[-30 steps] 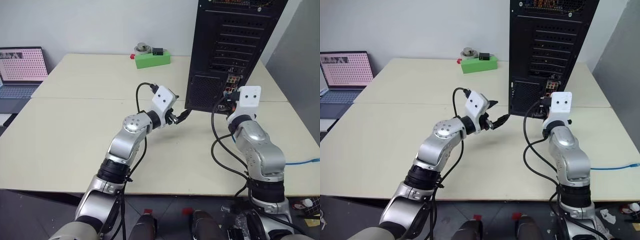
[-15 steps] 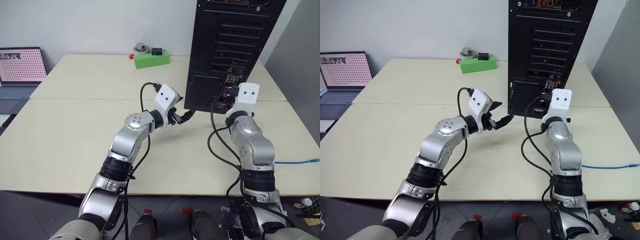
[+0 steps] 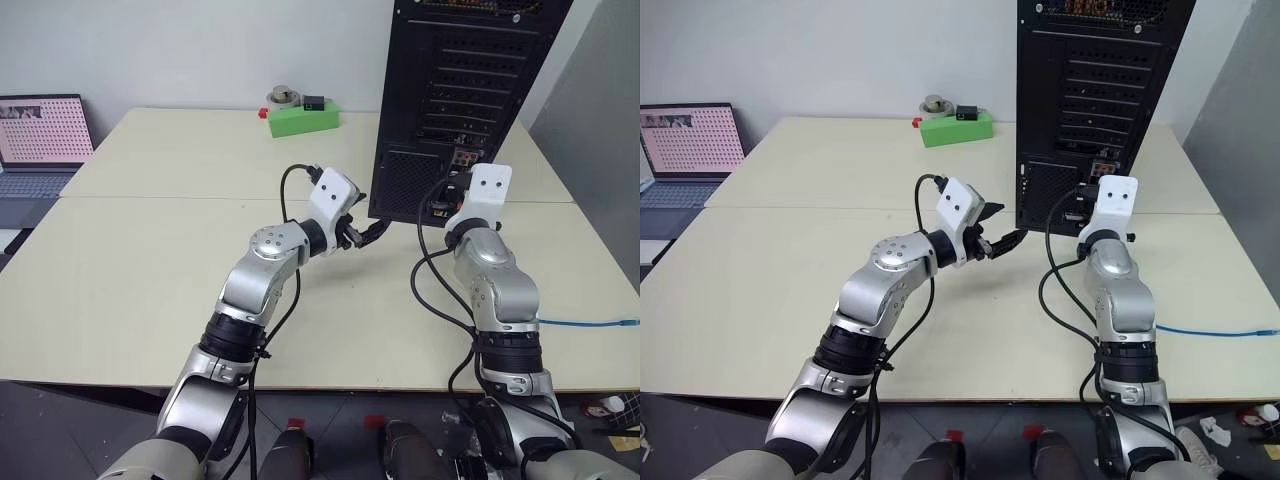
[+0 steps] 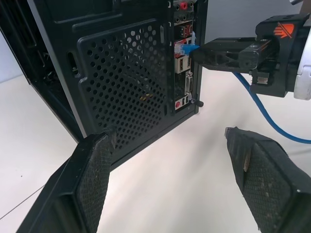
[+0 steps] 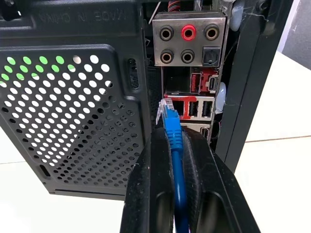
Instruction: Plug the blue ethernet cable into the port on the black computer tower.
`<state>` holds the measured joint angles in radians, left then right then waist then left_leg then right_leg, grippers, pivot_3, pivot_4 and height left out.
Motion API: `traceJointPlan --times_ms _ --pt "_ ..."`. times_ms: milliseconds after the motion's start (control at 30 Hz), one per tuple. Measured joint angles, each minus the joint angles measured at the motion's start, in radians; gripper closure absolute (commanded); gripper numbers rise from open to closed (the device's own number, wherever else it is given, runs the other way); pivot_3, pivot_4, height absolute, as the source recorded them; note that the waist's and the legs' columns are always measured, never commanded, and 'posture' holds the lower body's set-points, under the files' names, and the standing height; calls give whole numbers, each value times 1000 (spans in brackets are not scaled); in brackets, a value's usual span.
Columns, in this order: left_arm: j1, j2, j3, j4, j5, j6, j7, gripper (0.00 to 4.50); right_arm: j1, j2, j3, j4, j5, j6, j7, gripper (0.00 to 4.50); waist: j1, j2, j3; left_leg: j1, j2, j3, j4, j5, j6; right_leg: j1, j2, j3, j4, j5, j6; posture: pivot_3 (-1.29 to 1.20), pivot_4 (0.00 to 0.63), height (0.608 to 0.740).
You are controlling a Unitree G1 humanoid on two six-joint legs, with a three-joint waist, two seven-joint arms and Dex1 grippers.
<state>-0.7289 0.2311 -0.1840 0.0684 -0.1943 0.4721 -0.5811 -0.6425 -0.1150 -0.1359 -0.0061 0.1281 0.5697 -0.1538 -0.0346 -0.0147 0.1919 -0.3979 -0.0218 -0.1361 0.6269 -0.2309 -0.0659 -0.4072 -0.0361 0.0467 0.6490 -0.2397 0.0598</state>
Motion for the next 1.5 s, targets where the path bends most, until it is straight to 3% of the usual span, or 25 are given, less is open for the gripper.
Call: traceJointPlan --times_ms 1100,1500 --pt "0 2 0 0 0 0 -3 693 0 7 -2 29 -27 -23 -16 4500 0 0 0 0 0 0 1 1 1 0 0 0 1 1 0 0 150 740" --pt "1 12 1 -25 -41 6 -88 693 0 8 -2 27 -27 -23 -21 4500 -1 0 0 0 0 0 1 1 1 0 0 0 1 1 0 0 150 740"
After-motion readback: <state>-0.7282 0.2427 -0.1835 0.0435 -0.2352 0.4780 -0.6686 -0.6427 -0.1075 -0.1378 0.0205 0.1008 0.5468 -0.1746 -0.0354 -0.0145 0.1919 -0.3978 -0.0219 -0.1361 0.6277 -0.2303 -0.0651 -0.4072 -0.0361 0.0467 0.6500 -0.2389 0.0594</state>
